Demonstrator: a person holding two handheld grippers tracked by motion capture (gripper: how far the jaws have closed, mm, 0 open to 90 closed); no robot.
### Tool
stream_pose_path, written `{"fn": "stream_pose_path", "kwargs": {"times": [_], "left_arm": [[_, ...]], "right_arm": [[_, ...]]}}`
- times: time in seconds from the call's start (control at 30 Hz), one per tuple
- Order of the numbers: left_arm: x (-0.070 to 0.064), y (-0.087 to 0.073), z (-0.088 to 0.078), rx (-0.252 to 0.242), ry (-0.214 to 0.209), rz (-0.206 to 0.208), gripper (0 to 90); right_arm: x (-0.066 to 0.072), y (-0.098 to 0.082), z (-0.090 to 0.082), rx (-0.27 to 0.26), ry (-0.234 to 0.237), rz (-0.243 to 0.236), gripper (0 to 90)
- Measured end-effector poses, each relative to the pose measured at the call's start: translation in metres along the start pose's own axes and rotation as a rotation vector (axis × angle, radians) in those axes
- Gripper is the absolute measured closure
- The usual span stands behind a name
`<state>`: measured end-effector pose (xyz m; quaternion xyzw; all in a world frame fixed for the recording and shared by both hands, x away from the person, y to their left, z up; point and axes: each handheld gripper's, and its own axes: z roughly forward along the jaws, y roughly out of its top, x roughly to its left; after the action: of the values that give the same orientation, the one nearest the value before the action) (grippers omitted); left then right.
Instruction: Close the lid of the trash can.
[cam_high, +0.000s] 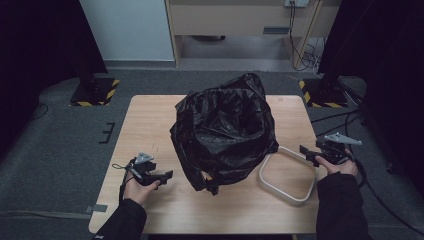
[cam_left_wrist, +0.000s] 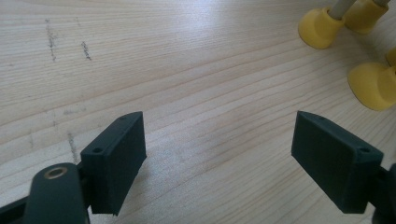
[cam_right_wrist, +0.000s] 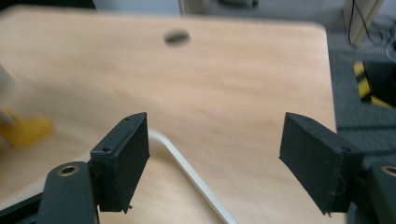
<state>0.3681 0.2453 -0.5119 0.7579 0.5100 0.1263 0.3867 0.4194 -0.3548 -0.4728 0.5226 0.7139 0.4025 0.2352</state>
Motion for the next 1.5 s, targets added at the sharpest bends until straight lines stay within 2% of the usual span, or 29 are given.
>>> {"fn": "stream_pose_path", "kwargs": {"times": [0.1, 0.2, 0.23, 0.33, 0.37, 0.4, 0.43, 0.53, 0.8, 0.97, 1.17, 1.27, 1.37, 1.4, 1.43, 1.5], "left_arm": [[0.001, 0.0, 0.0, -0.002, -0.001, -0.001, 17.1], [0.001, 0.0, -0.001, -0.006, 0.0, -0.004, 17.1], [0.002, 0.0, -0.001, -0.007, 0.001, -0.006, 17.1], [0.003, 0.0, -0.001, -0.003, 0.002, -0.005, 17.2], [0.002, 0.001, -0.001, -0.003, 0.001, -0.005, 17.2], [0.002, 0.001, -0.001, -0.003, 0.001, -0.005, 17.2], [0.002, 0.001, 0.0, -0.002, 0.0, -0.003, 17.2], [0.002, 0.001, 0.0, 0.0, -0.001, -0.001, 17.2], [0.002, 0.001, 0.0, 0.003, 0.002, 0.002, 17.3], [0.002, 0.001, 0.0, 0.003, 0.002, 0.001, 17.3], [0.002, 0.001, 0.0, 0.001, 0.002, 0.002, 17.3], [0.002, 0.001, 0.0, 0.0, 0.001, 0.002, 17.3], [0.002, 0.001, 0.0, 0.001, 0.0, 0.001, 17.3], [0.002, 0.001, 0.0, 0.001, 0.0, 0.001, 17.3], [0.002, 0.001, 0.0, 0.002, 0.001, 0.001, 17.3], [0.002, 0.001, 0.0, 0.0, 0.001, 0.002, 17.3]], "right_arm": [[-0.007, -0.009, 0.004, 0.063, -0.008, -0.034, 31.3], [-0.009, -0.014, 0.007, 0.088, 0.008, -0.04, 33.8], [-0.01, -0.017, 0.009, 0.122, 0.019, -0.05, 37.9], [-0.01, -0.021, 0.012, 0.178, 0.03, -0.087, 43.7], [-0.01, -0.022, 0.013, 0.201, 0.029, -0.094, 46.2], [-0.01, -0.022, 0.013, 0.201, 0.029, -0.094, 46.2], [-0.012, -0.025, 0.016, 0.25, 0.033, -0.112, 50.8], [-0.015, -0.029, 0.017, 0.303, 0.025, -0.126, 58.5], [-0.018, -0.031, 0.02, 0.357, 0.025, -0.142, 76.8], [-0.018, -0.029, 0.019, 0.371, 0.021, -0.124, 79.0], [-0.018, -0.024, 0.015, 0.318, -0.005, -0.079, 78.7], [-0.019, -0.021, 0.011, 0.275, -0.02, -0.038, 78.6], [-0.019, -0.017, 0.008, 0.208, -0.04, 0.01, 78.7], [-0.019, -0.017, 0.008, 0.208, -0.04, 0.01, 78.7], [-0.019, -0.014, 0.005, 0.164, -0.056, 0.035, 78.6], [-0.019, -0.012, 0.003, 0.119, -0.073, 0.07, 78.4]]}}
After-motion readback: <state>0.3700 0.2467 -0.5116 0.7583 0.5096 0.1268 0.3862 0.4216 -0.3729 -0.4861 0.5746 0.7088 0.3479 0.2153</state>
